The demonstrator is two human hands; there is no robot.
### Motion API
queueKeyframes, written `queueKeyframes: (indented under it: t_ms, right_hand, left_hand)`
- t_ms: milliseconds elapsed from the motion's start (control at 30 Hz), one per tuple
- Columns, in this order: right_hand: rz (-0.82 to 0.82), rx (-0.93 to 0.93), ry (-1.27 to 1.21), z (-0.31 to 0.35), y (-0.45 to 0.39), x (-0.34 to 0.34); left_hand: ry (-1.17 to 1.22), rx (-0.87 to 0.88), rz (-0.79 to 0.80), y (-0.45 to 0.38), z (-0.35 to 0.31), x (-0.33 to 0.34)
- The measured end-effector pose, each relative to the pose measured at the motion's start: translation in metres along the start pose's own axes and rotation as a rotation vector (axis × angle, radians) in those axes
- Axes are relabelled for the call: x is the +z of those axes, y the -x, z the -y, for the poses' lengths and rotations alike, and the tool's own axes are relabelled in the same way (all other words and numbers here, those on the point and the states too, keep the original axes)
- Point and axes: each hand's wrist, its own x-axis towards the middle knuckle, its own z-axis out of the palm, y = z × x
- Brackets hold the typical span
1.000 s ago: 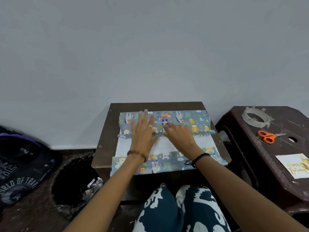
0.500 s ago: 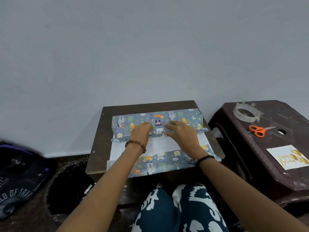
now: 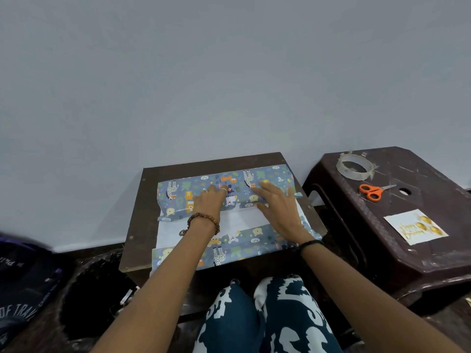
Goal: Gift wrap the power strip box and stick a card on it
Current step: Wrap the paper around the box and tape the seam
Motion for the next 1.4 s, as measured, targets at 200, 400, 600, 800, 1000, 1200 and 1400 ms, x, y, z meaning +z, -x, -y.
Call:
queueKeyframes:
  t_ms: [200,400,600,800,1000,1200,1400]
  right_hand:
    - [0.043,0.165,-0.112,-0.023,0.011,-0.003]
    - [0.035,0.181,-0.115,-0.012,0.012,-0.007]
    - [0.093,0.137,-0.118,0.008,0.02,-0.008]
    - [0.039,0.211,-0.301,-0.003,0.019,-0.028]
    - [-0.244,0.322,-0.126,-0.056,0.006,-0.067]
    - [-0.333,0.488,0.158,-0.129,-0.01,-0.088]
    - [-0.129,0.455,0.267,-0.162,-0.025,-0.088]
  left_hand:
    - [0.007,-0.006,-0.001,-0.001,-0.001,0.0]
    - [0.007,-0.028,0.026,0.0,0.0,-0.004]
    - [-0.068,-0.08,0.122,0.011,0.008,-0.017]
    - [-0.071,-0.047,0.167,-0.018,-0.04,-0.045]
    - [0.534,0.229,0.019,-0.053,-0.151,-0.05]
    - [0.626,0.362,0.092,-0.082,-0.211,-0.044]
    - [0.512,0.43,0.139,-0.107,-0.225,-0.023]
